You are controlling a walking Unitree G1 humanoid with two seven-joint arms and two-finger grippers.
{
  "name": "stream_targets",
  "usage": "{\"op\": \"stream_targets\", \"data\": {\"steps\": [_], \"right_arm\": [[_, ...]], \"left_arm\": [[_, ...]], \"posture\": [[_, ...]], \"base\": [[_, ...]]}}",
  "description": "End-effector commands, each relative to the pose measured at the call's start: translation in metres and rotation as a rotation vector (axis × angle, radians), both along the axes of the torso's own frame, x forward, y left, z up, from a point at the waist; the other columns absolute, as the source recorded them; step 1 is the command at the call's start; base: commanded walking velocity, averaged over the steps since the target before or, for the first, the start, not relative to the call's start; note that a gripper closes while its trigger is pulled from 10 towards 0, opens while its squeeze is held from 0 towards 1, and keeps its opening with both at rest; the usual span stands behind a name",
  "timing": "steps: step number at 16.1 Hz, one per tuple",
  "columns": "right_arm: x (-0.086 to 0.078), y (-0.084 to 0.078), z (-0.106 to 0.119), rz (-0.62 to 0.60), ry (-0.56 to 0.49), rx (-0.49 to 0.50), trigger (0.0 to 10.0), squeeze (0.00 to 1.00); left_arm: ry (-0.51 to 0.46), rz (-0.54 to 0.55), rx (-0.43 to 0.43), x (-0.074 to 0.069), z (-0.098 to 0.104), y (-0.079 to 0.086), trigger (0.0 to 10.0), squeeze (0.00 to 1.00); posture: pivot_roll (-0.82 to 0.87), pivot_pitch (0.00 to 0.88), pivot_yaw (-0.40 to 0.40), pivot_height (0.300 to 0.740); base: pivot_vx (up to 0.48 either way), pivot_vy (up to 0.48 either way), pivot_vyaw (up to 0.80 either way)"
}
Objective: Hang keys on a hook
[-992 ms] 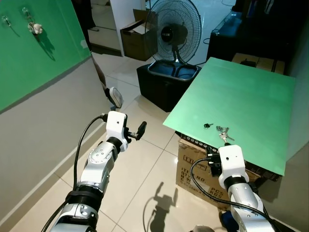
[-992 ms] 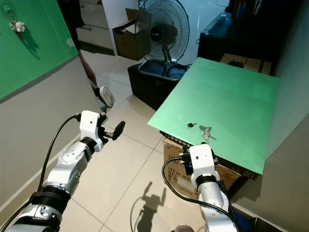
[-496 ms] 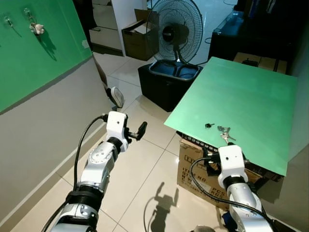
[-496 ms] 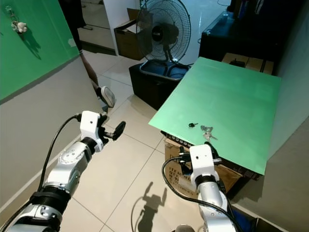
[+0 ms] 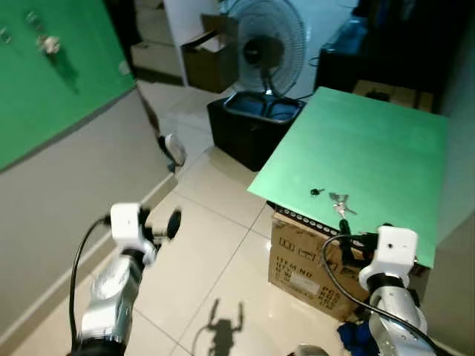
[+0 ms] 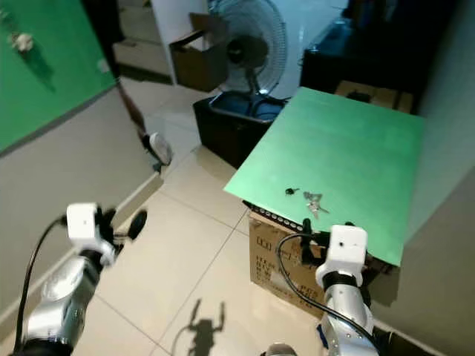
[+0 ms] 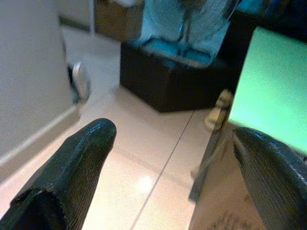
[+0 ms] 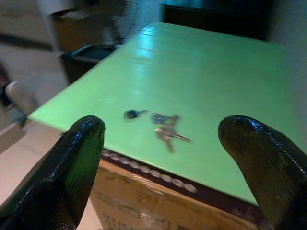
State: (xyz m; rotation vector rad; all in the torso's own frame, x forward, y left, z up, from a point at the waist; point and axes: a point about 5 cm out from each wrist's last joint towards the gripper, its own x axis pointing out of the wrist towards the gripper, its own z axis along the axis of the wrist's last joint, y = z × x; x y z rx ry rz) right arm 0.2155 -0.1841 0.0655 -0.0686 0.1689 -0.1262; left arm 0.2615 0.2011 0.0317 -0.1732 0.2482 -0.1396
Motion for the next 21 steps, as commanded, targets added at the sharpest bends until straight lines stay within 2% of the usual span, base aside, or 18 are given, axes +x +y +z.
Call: {"op": "stream_targets", "data": {"steps": [1,4,5,8,9,10,11,12,13,15,17,18,19,20,21], "right_arm": [[0.006,0.014,0.01,0.087,-0.032,-0.031,10.0,0.0],[0.012,0.022,0.016,0.157,-0.034,-0.077,10.0,0.0],[0.01,0.021,0.013,0.17,-0.023,-0.087,10.0,0.0],[0.012,0.008,0.001,0.168,0.008,-0.116,10.0,0.0],[0.015,0.0,-0.002,0.144,0.023,-0.121,10.0,0.0],[0.015,-0.007,-0.003,0.105,0.033,-0.115,10.0,0.0],[0.012,-0.011,-0.015,0.054,0.08,-0.053,10.0,0.0],[0.01,-0.013,-0.018,0.017,0.104,-0.029,10.0,0.0],[0.012,-0.007,-0.018,0.022,0.121,0.027,10.0,0.0],[0.016,0.0,-0.017,0.103,0.095,-0.074,10.0,0.0],[0.018,0.002,-0.02,0.1,0.069,-0.023,10.0,0.0],[0.018,0.002,-0.015,0.073,0.026,0.039,10.0,0.0],[0.017,0.0,-0.013,0.049,0.013,0.065,10.0,0.0],[0.014,-0.005,-0.008,-0.005,-0.027,0.113,10.0,0.0],[0.007,-0.006,0.002,0.009,-0.077,0.149,10.0,0.0]], "left_arm": [[0.0,-0.049,0.016,0.003,0.001,-0.012,10.0,0.0],[0.03,-0.067,0.031,0.001,-0.001,-0.019,10.0,0.0],[0.006,-0.1,0.061,-0.002,0.001,-0.024,10.0,0.0],[-0.01,-0.124,0.081,-0.001,0.003,-0.032,10.0,0.0],[-0.002,-0.116,0.085,0.003,0.002,-0.037,10.0,0.0],[-0.034,-0.148,0.101,0.008,0.008,-0.047,10.0,0.0],[-0.053,-0.163,0.118,0.016,0.013,-0.058,10.0,0.0],[-0.054,-0.161,0.116,0.018,0.015,-0.062,10.0,0.0],[-0.068,-0.166,0.075,0.022,0.023,-0.068,10.0,0.0],[-0.05,-0.154,0.099,0.02,0.018,-0.06,10.0,0.0],[-0.041,-0.086,0.084,0.012,0.015,-0.044,10.0,0.0],[-0.044,-0.014,0.047,0.005,0.017,-0.031,10.0,0.0],[-0.044,0.01,0.043,-0.001,0.017,-0.025,10.0,0.0],[-0.061,0.056,0.027,-0.013,0.024,-0.014,10.0,0.0],[-0.098,0.032,0.059,-0.026,0.036,-0.011,10.0,0.0]], "posture": [[-0.15,0.0,0.08,0.727],[-0.09,0.0,0.008,0.727],[-0.08,0.0,-0.002,0.727],[-0.08,0.0,0.009,0.727],[-0.08,0.0,0.011,0.727],[-0.08,0.0,0.013,0.727],[-0.06,0.0,0.0,0.727],[-0.06,0.0,0.0,0.727],[-0.07,0.0,0.005,0.727],[-0.05,0.0,-0.006,0.727],[-0.05,0.0,-0.008,0.727],[-0.05,0.0,-0.005,0.727],[-0.04,0.0,0.003,0.727],[-0.04,0.0,0.006,0.727],[-0.03,0.0,0.007,0.727]], "base": [[0.0,0.0,0.0],[0.0,0.0,0.0],[0.0,0.0,0.0],[0.0,0.0,0.0],[0.0,0.0,0.0],[0.0,0.0,0.0],[0.0,0.0,0.0],[0.0,0.0,0.0],[0.0,0.0,0.0],[0.0,0.0,0.0],[0.0,0.0,0.0],[0.0,0.0,0.0],[0.0,0.0,0.0],[0.0,0.0,0.0],[0.0,0.0,0.0]]}}
